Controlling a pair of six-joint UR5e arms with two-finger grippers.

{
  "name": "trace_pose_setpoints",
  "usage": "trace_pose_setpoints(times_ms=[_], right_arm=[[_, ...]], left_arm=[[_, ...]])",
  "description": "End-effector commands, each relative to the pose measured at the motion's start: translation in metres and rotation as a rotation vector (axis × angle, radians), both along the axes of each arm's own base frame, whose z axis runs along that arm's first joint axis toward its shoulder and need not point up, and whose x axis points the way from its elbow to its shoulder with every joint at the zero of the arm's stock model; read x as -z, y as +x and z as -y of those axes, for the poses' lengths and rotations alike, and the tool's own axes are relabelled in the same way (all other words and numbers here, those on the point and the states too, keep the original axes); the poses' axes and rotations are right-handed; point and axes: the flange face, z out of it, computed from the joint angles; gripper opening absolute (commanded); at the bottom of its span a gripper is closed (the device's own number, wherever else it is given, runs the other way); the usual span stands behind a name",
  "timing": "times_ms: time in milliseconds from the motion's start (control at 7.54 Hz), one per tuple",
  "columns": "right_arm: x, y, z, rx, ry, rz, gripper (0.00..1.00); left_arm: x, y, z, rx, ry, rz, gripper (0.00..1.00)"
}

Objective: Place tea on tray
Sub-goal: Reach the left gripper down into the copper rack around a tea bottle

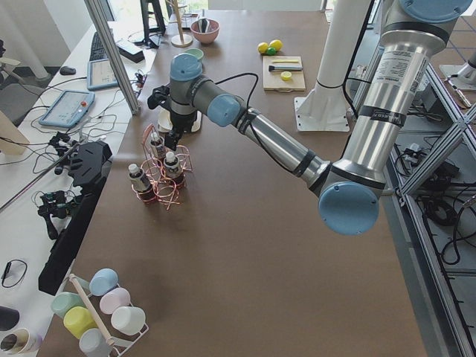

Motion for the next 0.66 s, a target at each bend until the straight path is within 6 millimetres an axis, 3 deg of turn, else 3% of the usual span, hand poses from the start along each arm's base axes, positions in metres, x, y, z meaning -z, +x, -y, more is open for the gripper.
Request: trace_pose_setpoints(times_ms=[0, 133, 531], right_arm=[[-0.01, 0.0, -0.009, -0.002, -0.018, 0.002, 1.0], [-0.012, 0.001, -0.012, -0.004, -0.022, 0.003, 1.0], [-0.014, 0.005, -0.016, -0.014, -0.027, 0.005, 1.0]], left_arm=[[0.031, 0.039, 0.003, 0.157, -0.1, -0.006, 0.97], [0.024, 0.063, 0.003, 0.131, -0.11, 0.011, 0.97], [-0.034, 0.081, 0.028, 0.152, -0.091, 0.043, 0.98]])
